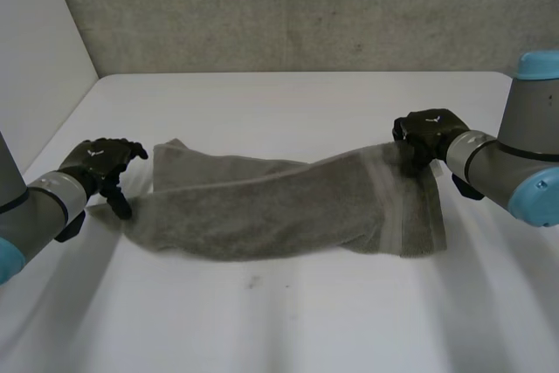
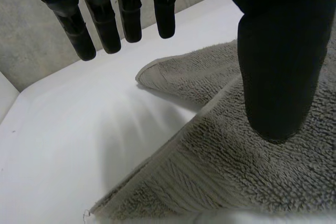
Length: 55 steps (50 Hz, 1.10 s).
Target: Fold the towel.
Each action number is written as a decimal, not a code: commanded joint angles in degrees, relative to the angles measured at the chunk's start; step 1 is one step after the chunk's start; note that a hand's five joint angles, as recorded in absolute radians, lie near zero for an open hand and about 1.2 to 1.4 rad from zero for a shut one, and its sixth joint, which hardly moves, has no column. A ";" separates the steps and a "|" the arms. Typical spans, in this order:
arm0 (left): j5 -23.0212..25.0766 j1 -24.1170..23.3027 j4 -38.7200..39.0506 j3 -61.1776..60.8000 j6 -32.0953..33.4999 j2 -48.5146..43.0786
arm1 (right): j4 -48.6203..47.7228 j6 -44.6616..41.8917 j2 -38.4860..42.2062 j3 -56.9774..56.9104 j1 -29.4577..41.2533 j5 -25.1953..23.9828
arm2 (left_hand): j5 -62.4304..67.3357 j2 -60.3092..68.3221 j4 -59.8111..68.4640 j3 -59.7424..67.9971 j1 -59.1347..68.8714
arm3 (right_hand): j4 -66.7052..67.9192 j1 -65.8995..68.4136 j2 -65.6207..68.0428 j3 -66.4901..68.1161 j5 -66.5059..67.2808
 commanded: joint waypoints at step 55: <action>-0.84 -1.32 -3.44 4.97 8.68 2.14 | -1.88 -0.25 -17.68 9.58 -3.34 -5.15 | 61.08 60.91 60.73 60.90 60.71 | 24.63 25.29 24.46 25.31 24.95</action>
